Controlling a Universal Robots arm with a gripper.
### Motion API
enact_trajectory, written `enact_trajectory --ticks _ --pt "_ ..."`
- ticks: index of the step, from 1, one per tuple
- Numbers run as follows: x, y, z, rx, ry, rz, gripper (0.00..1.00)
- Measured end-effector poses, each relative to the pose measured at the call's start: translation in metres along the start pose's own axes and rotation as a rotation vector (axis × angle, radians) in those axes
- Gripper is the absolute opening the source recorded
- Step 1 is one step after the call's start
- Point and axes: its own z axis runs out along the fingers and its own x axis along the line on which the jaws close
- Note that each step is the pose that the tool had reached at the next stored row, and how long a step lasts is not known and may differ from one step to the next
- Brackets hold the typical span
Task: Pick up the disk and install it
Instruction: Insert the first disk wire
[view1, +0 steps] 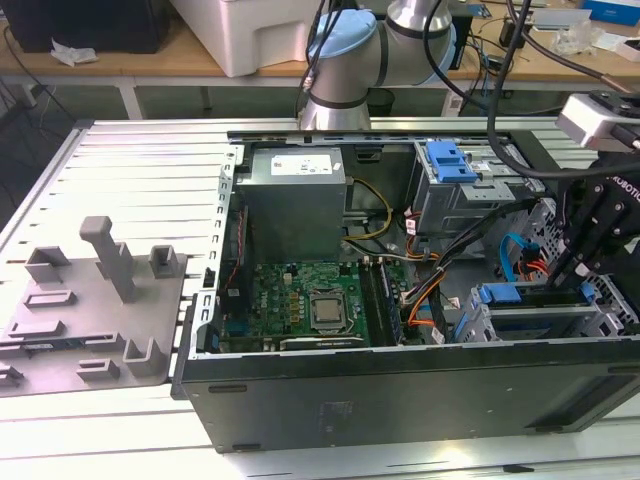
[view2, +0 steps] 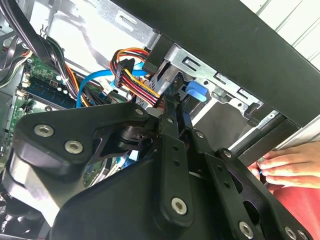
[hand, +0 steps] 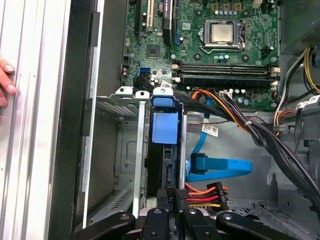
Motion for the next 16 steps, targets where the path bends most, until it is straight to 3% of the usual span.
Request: enact_trajectory --ticks 16 --pt "0.0025 -0.0003 0.0038 0.0003 -0.0004 0.000 0.17"
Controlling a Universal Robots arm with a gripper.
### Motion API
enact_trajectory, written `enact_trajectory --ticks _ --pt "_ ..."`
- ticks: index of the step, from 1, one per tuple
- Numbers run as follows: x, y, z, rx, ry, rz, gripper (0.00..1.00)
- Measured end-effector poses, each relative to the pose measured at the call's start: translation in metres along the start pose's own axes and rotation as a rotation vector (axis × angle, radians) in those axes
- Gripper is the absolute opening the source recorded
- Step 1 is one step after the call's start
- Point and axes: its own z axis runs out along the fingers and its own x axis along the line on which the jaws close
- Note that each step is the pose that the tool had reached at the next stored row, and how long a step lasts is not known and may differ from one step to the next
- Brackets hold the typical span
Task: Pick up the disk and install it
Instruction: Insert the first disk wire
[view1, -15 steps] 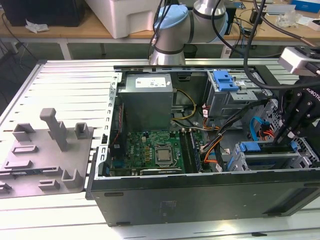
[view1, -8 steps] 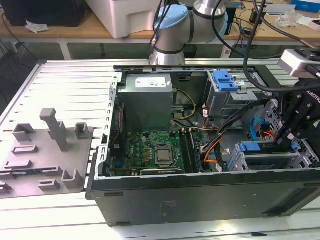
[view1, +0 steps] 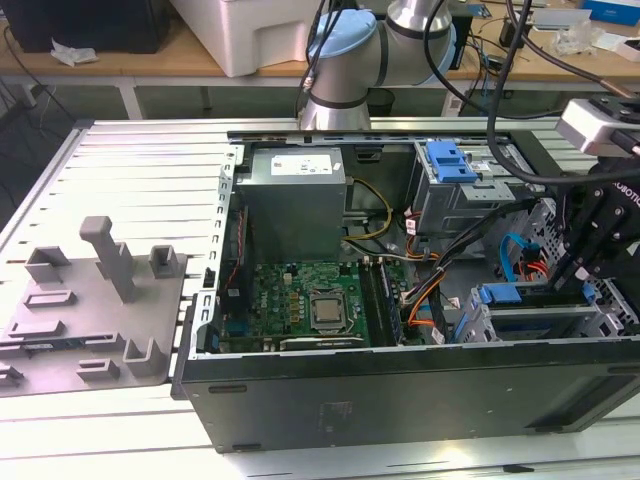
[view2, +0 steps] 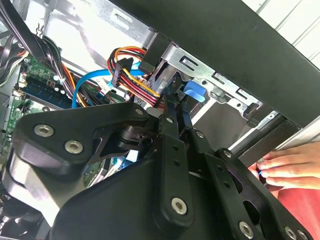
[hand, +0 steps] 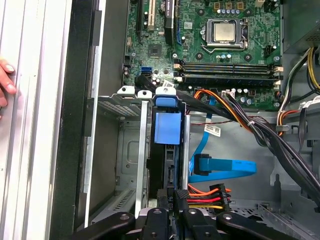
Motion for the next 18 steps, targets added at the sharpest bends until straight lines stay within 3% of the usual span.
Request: enact_trajectory --ticks 4,7,8,9,12,15,18 --pt "0.0000 0.0000 0.0001 0.0001 -0.0004 0.000 0.19" --pt "0.0002 0.0002 -0.0022 0.0000 0.0000 0.000 0.37" --pt "0.0002 0.0005 -0.0040 0.0000 0.0002 0.000 0.37" --pt "0.0000 0.0006 -0.0051 0.0000 0.0000 0.000 0.43" --pt "-0.0010 0.0009 -0.0084 0.0000 0.0003 0.000 0.43" --pt "-0.0034 0.0019 -0.0191 0.0000 0.0011 0.000 0.43" --pt "-0.0045 0.0037 -0.0357 -0.0001 0.0028 0.000 0.43"
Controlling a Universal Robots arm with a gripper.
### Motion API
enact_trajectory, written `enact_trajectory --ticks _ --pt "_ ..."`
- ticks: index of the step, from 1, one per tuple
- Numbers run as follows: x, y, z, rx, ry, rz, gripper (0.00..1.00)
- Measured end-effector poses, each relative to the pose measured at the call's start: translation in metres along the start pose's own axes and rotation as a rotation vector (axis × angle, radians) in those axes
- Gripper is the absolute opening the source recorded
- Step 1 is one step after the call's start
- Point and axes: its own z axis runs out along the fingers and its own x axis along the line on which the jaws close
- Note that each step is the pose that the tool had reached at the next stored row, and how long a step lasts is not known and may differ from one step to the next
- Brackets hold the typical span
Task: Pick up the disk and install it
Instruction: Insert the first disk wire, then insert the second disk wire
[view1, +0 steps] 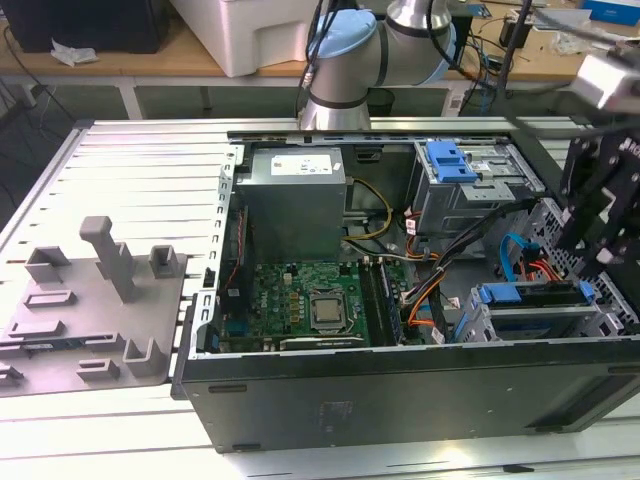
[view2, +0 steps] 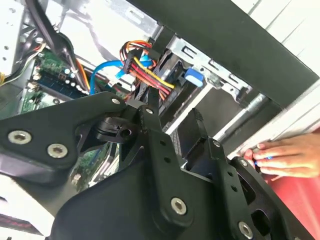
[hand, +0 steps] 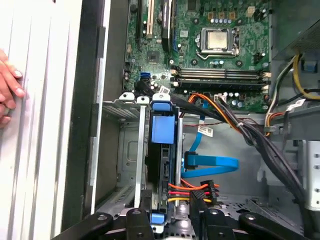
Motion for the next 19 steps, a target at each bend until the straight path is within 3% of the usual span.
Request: enact_trajectory --ticks 2,5,19 --pt "-0.0005 0.0015 -0.0137 -0.0001 0.0027 0.000 0.43" --pt "-0.0013 0.0026 -0.0241 -0.0003 0.0077 0.001 0.43" --pt "-0.0015 0.0026 -0.0243 -0.0005 0.0124 0.001 0.43"
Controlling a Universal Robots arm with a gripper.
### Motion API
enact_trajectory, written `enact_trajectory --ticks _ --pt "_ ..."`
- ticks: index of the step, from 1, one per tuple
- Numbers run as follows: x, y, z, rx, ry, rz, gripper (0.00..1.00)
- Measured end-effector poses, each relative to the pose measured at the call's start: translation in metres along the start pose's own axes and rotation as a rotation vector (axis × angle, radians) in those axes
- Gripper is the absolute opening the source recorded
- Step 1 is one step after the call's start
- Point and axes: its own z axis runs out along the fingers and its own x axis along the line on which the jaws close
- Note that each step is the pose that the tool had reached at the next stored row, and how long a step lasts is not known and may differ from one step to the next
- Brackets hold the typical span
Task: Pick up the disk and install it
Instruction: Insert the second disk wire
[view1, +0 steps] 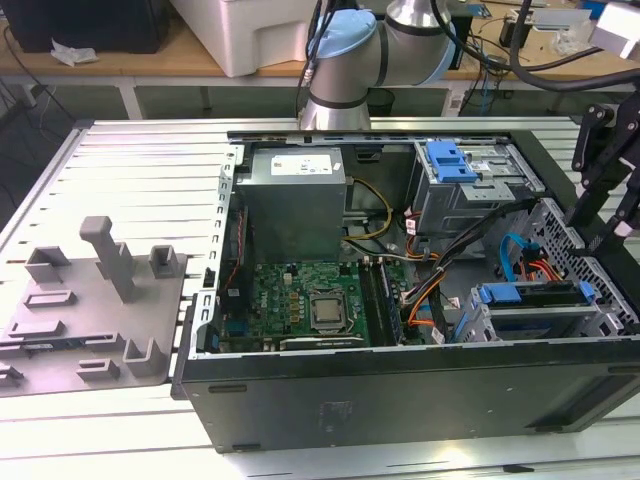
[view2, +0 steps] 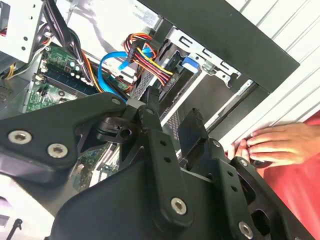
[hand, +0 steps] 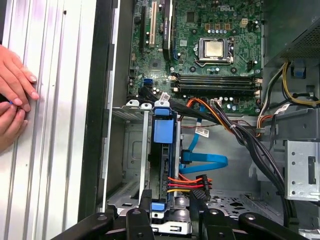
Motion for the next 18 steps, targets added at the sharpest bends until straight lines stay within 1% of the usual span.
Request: enact_trajectory --ticks 3,4,5,6,7,8,10,11,12,14,16,18 --pt "0.0000 0.0000 0.0000 0.0003 0.0004 0.000 0.43" --pt "-0.0003 0.0009 0.0001 0.0072 0.0008 0.000 0.43" --pt "-0.0005 0.0038 0.0004 0.0271 0.0046 0.000 0.43" --pt "-0.0005 0.0052 0.0005 0.0321 0.0068 -0.001 0.43" --pt "-0.0008 0.0097 0.0014 0.0395 0.0104 -0.001 0.43" --pt "-0.0011 0.0119 0.0022 0.0430 0.0118 -0.002 0.43" --pt "-0.0021 0.0143 0.0038 0.0561 0.0130 -0.002 0.43" --pt "-0.0032 0.0149 0.0041 0.0674 0.0135 -0.001 0.43" --pt "-0.0043 0.0154 0.0044 0.0816 0.0144 -0.001 0.43" --pt "-0.0060 0.0157 0.0047 0.1025 0.0156 0.000 0.43" --pt "-0.0096 0.0180 0.0051 0.1452 0.0189 0.005 0.43" --pt "-0.0113 0.0205 0.0055 0.1668 0.0206 0.007 0.43"
